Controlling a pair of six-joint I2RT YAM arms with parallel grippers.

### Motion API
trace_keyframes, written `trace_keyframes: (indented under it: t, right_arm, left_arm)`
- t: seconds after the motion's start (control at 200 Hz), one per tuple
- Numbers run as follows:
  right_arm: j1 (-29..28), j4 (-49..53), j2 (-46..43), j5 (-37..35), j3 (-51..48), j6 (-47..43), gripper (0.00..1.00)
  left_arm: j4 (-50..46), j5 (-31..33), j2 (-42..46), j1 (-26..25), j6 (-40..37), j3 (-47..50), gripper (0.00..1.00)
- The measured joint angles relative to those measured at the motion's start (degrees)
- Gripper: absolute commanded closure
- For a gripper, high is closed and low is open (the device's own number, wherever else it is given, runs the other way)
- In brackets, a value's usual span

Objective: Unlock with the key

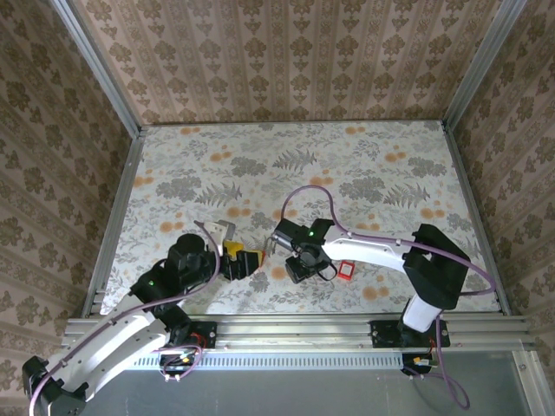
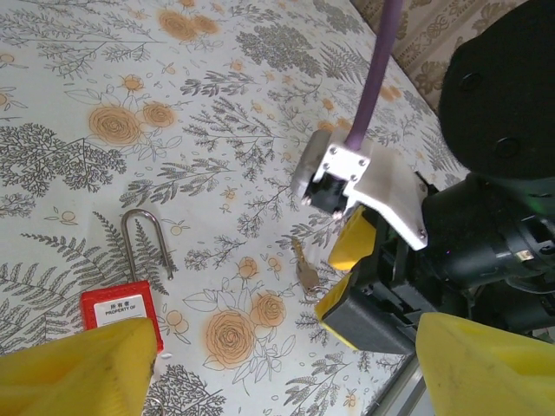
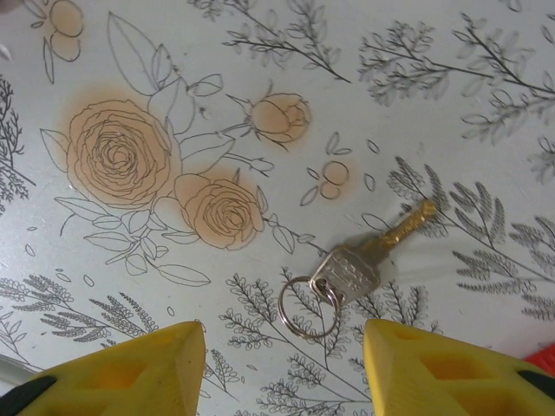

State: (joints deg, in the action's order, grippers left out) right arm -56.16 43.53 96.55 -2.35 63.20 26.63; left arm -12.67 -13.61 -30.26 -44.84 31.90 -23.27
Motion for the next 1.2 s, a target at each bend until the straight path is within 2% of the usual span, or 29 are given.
trace_keyframes:
  t: [0.295, 0.725, 1.065, 1.2]
  right_arm:
    - [-0.15, 0.02, 4.02, 0.17, 0.17, -4.66, 0.51]
    - [-0.15, -0.02, 6.71, -1.79, 0.46, -5.73, 0.65]
    - [-0.13, 0.39, 6.91, -4.35, 0.55, -5.64, 0.87]
    - [-0.13, -0.07, 6.25, -4.35, 0.59, -5.53, 0.91]
  left_arm:
    - [-2.01, 1.03, 1.92, 0.31, 0.00, 0.00, 0.21]
    - [-2.40, 1.66, 2.38, 0.33, 0.00, 0.00, 0.21]
    - [-2.43, 1.68, 2.38, 0.37, 0.02, 0.00, 0.21]
    - [-2.27, 1.62, 2.32, 0.50, 0.42, 0.02, 0.21]
